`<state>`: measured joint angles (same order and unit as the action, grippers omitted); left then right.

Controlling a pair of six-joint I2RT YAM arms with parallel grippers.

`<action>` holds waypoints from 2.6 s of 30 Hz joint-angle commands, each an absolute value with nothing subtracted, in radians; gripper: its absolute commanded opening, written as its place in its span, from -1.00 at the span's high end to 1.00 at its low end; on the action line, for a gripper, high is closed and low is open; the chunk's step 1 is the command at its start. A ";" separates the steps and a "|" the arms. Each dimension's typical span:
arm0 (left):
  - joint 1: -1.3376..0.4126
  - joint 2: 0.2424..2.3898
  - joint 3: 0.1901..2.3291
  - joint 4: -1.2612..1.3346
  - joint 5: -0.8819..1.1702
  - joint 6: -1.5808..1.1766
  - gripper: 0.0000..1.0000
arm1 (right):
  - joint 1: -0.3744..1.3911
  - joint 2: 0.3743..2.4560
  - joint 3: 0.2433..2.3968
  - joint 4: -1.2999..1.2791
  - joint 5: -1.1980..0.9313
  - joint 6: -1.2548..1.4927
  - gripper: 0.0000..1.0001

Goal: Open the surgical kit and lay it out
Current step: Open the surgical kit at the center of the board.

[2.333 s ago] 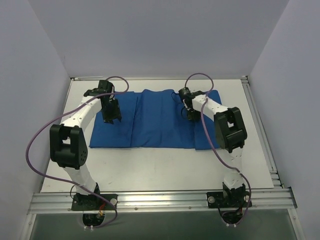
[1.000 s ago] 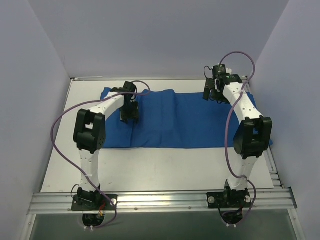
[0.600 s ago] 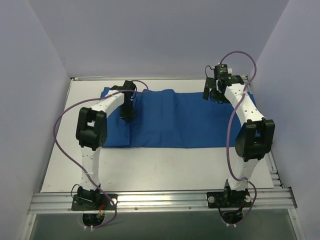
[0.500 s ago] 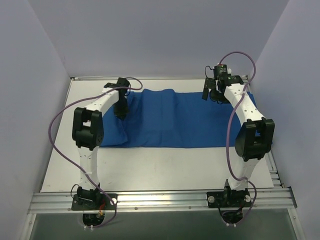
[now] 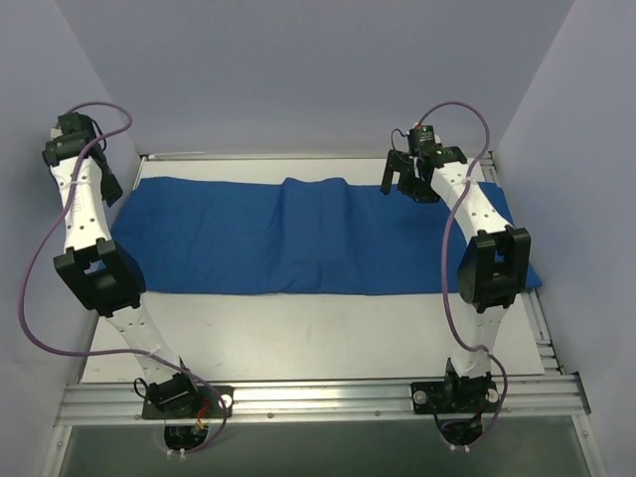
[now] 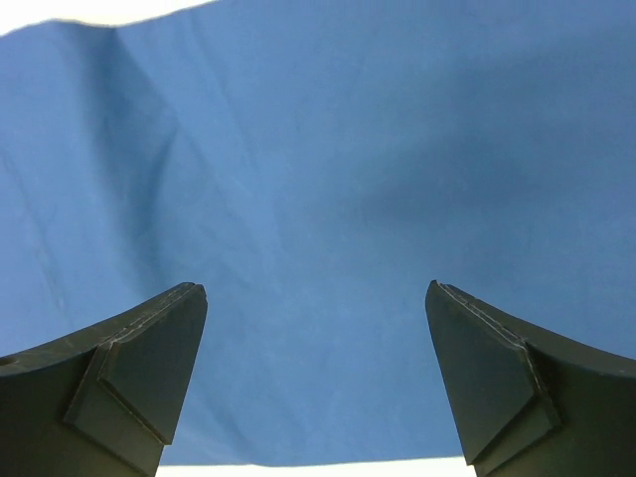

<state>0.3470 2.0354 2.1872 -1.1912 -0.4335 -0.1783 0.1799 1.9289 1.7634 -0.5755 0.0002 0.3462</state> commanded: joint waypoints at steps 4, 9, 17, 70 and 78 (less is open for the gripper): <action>0.230 1.965 2.217 -1.224 -0.309 -0.190 -0.87 | 0.129 1.996 1.839 -0.525 0.090 0.455 -0.99; 0.189 1.905 2.006 -0.970 -0.093 -0.276 -0.87 | 0.043 2.037 1.822 -0.402 0.184 0.445 -0.92; 0.065 1.865 1.783 -0.605 0.136 -0.307 -0.87 | -0.064 2.258 2.093 -0.386 0.215 0.335 -0.67; 0.011 2.066 2.008 -0.916 0.204 -0.371 -0.87 | -0.078 2.571 2.419 -0.383 0.230 0.408 1.00; 0.017 2.053 1.996 -0.956 0.224 -0.396 -0.88 | -0.084 2.271 2.168 -0.514 0.152 0.488 1.00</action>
<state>0.0139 2.0876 1.9945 -0.9257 0.2104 -0.3859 -0.0849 2.4805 2.2395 -0.4282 0.1925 0.4419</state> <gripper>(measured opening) 0.938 0.027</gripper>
